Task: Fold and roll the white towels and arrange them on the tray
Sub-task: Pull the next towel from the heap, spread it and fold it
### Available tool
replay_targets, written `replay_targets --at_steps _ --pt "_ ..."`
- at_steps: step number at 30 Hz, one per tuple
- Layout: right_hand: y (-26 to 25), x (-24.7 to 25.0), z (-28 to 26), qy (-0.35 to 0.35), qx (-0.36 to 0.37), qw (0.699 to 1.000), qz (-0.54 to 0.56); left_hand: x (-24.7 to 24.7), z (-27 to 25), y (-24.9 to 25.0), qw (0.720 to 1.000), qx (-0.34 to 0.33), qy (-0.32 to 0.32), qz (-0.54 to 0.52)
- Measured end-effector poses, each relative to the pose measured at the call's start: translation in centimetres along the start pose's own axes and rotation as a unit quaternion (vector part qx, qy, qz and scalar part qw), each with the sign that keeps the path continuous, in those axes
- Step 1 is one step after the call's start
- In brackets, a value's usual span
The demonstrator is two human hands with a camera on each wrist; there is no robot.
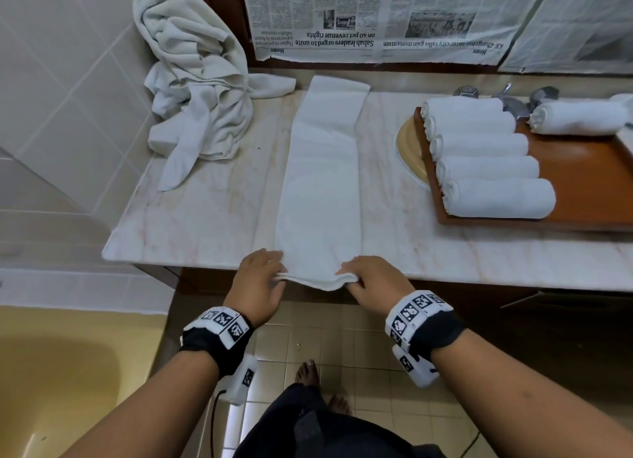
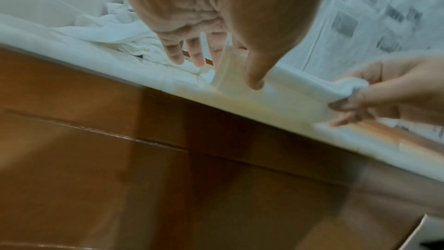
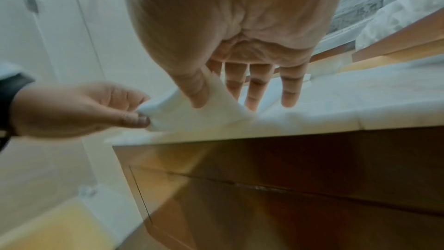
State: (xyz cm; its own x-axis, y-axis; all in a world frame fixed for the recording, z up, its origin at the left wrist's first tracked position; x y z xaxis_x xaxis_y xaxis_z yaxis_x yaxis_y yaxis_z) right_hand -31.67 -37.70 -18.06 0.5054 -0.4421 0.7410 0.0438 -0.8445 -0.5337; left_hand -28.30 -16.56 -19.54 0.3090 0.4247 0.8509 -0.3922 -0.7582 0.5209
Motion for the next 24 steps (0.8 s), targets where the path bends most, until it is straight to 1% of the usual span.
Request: replay_targets --at_steps 1,2,3,4,5,6,7,8,9,11,13,14,15,16,17,18,19,20,21,22,23,24 --pt "-0.3 0.4 -0.5 -0.017 -0.007 1.000 0.007 0.8 -0.5 0.3 0.999 0.007 0.016 -0.039" --pt "-0.4 0.7 -0.9 -0.040 -0.015 0.999 0.014 1.8 -1.0 0.6 0.995 0.031 0.029 -0.094" --pt "-0.5 1.1 -1.2 -0.057 -0.016 0.998 0.035 2.7 -1.3 0.9 0.984 0.054 0.033 -0.167" --pt "-0.6 1.8 -1.5 -0.054 -0.010 0.996 0.077 3.4 -1.5 1.4 0.966 0.059 0.032 -0.251" --pt "-0.7 2.7 -1.8 -0.033 0.001 0.990 0.136 4.2 -1.4 2.1 0.946 0.049 0.031 -0.320" --pt "-0.5 3.7 -2.0 0.004 0.011 0.980 0.199 4.8 -1.2 2.5 0.931 0.037 0.036 -0.361" --pt "-0.2 4.6 -2.2 0.039 0.013 0.968 0.246 5.1 -0.9 2.4 0.924 0.036 0.038 -0.379" --pt "0.2 5.0 -2.1 0.056 0.006 0.962 0.266 5.0 -0.5 2.1 0.924 0.044 0.029 -0.379" --pt "0.5 5.0 -1.9 0.050 -0.010 0.963 0.263 4.4 -0.1 1.6 0.928 0.059 0.005 -0.367" --pt "1.1 4.2 -1.0 -0.007 -0.046 0.974 0.221 2.6 0.6 0.8 0.932 0.088 -0.057 -0.347" --pt "1.0 3.5 -0.6 -0.081 -0.067 0.977 0.184 1.9 1.4 0.7 0.930 0.094 -0.096 -0.341" --pt "1.0 3.8 -0.4 -0.098 -0.068 0.973 0.198 2.2 2.0 1.2 0.930 0.087 -0.103 -0.343" --pt "1.0 4.5 -0.1 -0.093 -0.063 0.963 0.246 2.8 2.8 1.8 0.927 0.074 -0.103 -0.353" --pt "1.0 5.7 0.2 -0.062 -0.054 0.947 0.311 3.7 3.9 2.3 0.921 0.062 -0.090 -0.374" --pt "1.3 7.4 0.7 -0.007 -0.050 0.930 0.364 4.8 5.2 2.6 0.906 0.056 -0.070 -0.414" --pt "1.9 9.1 1.5 0.060 -0.054 0.915 0.395 5.6 6.6 2.6 0.885 0.061 -0.046 -0.459" --pt "2.7 10.6 2.3 0.116 -0.066 0.906 0.402 6.0 8.1 2.0 0.861 0.078 -0.025 -0.502" --pt "3.5 11.3 3.2 0.148 -0.082 0.899 0.404 5.9 9.6 1.1 0.840 0.103 -0.011 -0.532" --pt "4.3 11.5 4.5 0.150 -0.105 0.898 0.400 5.5 11.2 -0.1 0.831 0.133 -0.012 -0.540" --pt "5.1 11.2 5.8 0.119 -0.134 0.910 0.373 4.5 12.5 -1.3 0.838 0.166 -0.040 -0.518" --pt "6.0 10.4 7.0 0.064 -0.169 0.928 0.325 3.3 13.8 -2.3 0.855 0.185 -0.093 -0.476" --pt "6.6 9.4 7.9 0.007 -0.201 0.939 0.278 2.2 14.6 -2.4 0.876 0.183 -0.161 -0.416"
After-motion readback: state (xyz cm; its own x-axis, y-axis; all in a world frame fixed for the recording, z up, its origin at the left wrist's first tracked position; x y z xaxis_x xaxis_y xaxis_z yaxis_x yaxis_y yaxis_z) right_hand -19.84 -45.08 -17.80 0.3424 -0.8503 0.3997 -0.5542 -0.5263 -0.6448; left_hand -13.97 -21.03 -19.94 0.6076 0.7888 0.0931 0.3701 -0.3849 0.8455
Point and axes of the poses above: each hand's wrist, its own z-axis towards the middle knuckle, its own x-axis out of the back of the hand, y = z × x, the point moved 8 cm from there along z, towards the middle knuckle, and after that the axes turned 12 degrees about -y, right-handed, at the moved point
